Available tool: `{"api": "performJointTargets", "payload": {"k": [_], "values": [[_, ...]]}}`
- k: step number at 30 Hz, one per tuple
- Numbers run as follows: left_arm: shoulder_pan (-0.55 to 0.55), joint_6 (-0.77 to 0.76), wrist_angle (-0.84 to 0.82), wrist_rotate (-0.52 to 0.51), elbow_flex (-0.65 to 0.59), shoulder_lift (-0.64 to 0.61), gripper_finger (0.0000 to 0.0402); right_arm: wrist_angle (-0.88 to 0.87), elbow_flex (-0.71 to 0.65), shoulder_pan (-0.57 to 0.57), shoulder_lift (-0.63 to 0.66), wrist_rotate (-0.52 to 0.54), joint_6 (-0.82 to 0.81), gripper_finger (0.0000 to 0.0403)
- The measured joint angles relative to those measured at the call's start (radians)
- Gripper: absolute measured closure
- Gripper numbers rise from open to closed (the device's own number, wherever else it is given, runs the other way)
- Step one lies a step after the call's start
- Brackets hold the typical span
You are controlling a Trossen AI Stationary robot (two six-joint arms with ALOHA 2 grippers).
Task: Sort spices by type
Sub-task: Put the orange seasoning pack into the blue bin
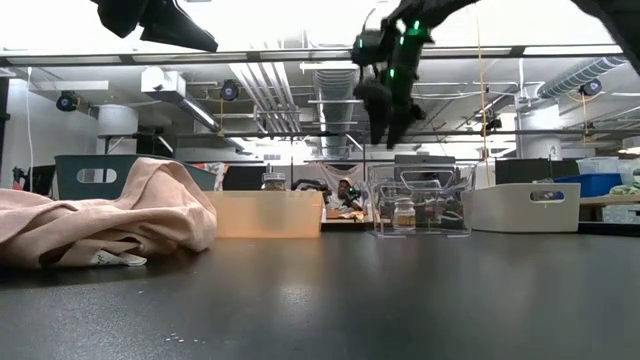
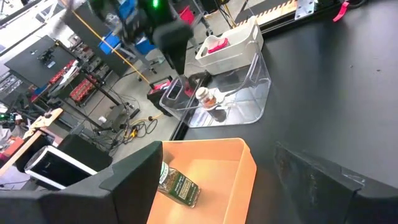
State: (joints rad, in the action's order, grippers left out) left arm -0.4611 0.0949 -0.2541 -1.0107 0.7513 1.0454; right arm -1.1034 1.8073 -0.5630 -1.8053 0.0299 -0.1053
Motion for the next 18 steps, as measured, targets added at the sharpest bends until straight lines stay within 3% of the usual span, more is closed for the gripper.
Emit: {"api": "performJointTargets", "payload": {"k": [11,14,18], "values": [[0.0,0.0,0.0,0.0,0.0,0.0,0.0111,0.627,-0.409,0.496,0.299,0.001,0.008,0.0179],[0.0,0.0,0.0,0.0,0.0,0.0,0.0111,0.812,-0.508,0.6,0.335,0.076,-0.029,0.0179],[0.0,0.0,0.008,0.0,0.0,0.0,0.0111,0.925,-0.586,0.705,0.345,0.244,-0.077,0.0177]]}}
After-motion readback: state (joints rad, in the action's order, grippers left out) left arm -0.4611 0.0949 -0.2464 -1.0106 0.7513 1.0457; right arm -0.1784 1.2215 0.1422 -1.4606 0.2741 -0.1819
